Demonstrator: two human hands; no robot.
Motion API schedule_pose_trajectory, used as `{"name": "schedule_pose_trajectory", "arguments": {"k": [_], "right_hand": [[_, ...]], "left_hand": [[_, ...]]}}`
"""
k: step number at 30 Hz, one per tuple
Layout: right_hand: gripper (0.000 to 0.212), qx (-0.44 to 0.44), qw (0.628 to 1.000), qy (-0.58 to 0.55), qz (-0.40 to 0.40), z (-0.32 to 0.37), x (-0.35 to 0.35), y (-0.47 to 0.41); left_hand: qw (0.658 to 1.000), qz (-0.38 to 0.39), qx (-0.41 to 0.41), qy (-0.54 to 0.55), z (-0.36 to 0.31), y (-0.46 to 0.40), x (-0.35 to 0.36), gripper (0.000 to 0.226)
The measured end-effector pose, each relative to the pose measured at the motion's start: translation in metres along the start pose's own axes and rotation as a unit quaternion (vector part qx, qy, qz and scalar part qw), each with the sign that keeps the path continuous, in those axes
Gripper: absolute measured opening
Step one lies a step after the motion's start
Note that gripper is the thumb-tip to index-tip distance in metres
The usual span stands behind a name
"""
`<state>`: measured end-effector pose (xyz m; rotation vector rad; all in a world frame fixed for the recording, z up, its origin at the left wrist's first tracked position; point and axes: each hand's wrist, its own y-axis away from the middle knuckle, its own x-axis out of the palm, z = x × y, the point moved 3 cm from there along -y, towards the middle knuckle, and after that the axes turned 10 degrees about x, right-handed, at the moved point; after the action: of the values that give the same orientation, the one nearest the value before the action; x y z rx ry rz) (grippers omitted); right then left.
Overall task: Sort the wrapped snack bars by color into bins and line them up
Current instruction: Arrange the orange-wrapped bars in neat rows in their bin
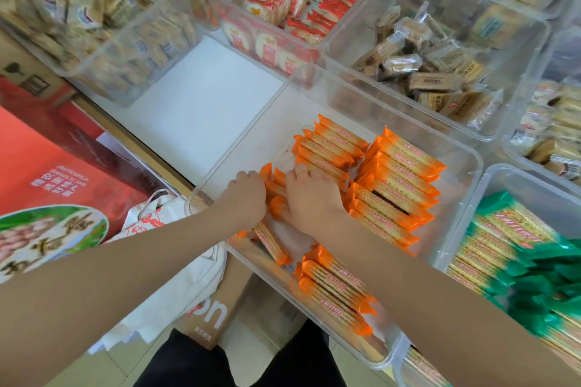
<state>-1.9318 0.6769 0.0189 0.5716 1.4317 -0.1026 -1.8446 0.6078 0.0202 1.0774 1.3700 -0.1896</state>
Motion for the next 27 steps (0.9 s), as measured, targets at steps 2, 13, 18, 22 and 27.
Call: {"name": "schedule_pose_trajectory", "arguments": {"k": [2, 13, 18, 22, 27], "right_hand": [[0.049, 0.009, 1.000, 0.007, -0.002, 0.001, 0.002, 0.003], [0.059, 0.061, 0.996, 0.031, 0.049, -0.004, 0.005, 0.017], [0.061, 0.088, 0.996, 0.034, 0.008, 0.008, 0.005, 0.006], [0.079, 0.098, 0.994, -0.021, 0.039, 0.013, 0.001, -0.002], [0.073, 0.285, 0.891, -0.350, 0.052, -0.006, -0.008, 0.001]], "left_hand": [[0.999, 0.003, -0.004, -0.051, 0.002, -0.005, 0.004, 0.036], [0.993, -0.089, 0.021, -0.078, -0.009, 0.011, -0.030, 0.023], [0.975, -0.181, 0.124, -0.020, -0.001, 0.046, -0.063, 0.030], [0.967, -0.218, 0.132, 0.004, 0.011, 0.054, -0.066, 0.034], [0.943, -0.272, 0.187, 0.044, 0.028, 0.057, -0.068, 0.034]]}}
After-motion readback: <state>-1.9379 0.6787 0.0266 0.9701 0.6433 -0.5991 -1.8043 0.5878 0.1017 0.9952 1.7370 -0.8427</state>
